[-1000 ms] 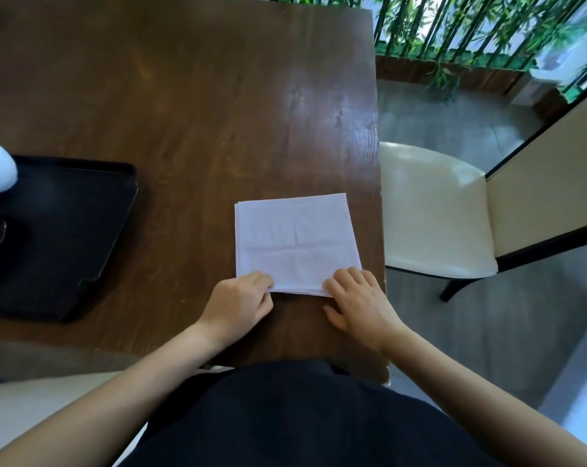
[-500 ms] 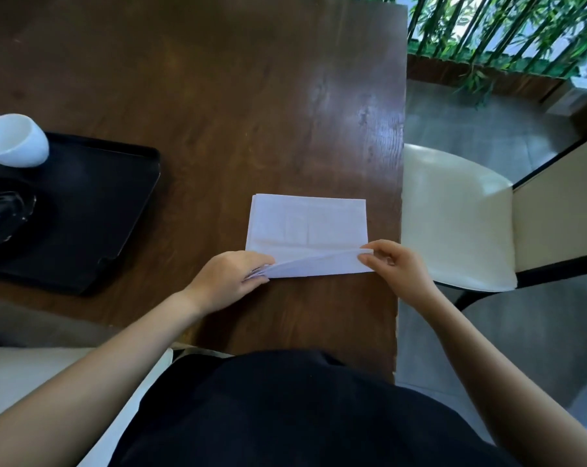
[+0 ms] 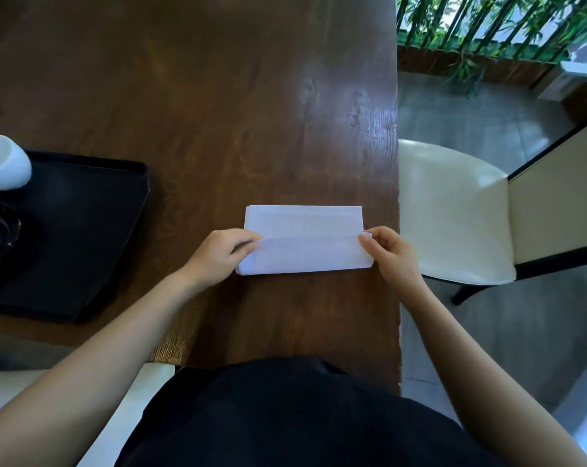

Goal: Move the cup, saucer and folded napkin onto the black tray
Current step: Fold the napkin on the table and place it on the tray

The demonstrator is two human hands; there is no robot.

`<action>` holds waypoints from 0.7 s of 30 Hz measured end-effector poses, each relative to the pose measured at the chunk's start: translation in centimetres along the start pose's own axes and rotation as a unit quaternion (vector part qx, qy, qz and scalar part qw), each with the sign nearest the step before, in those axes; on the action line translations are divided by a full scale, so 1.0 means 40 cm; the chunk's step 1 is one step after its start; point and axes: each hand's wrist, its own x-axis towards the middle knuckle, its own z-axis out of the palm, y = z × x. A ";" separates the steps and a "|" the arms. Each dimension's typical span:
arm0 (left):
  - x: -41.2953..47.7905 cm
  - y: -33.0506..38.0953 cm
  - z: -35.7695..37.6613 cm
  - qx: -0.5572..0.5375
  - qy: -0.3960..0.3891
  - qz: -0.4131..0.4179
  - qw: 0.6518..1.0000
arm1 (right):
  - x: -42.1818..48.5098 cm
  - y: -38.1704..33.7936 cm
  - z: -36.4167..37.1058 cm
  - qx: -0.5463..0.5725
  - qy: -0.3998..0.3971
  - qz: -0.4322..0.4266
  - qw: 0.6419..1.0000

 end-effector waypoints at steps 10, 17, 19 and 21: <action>0.149 -0.011 0.005 -0.067 0.089 -0.111 0.988 | 0.126 -0.038 0.077 -0.101 0.146 0.017 0.984; 0.183 -0.035 0.045 0.010 0.097 -0.114 0.989 | 0.158 -0.023 0.126 -0.252 0.202 0.001 0.947; 0.179 -0.038 0.052 0.039 0.105 -0.097 0.989 | 0.159 -0.016 0.138 -0.296 0.221 -0.009 0.929; 0.173 -0.036 0.057 0.089 0.117 -0.079 0.986 | 0.160 -0.011 0.147 -0.328 0.235 -0.005 0.915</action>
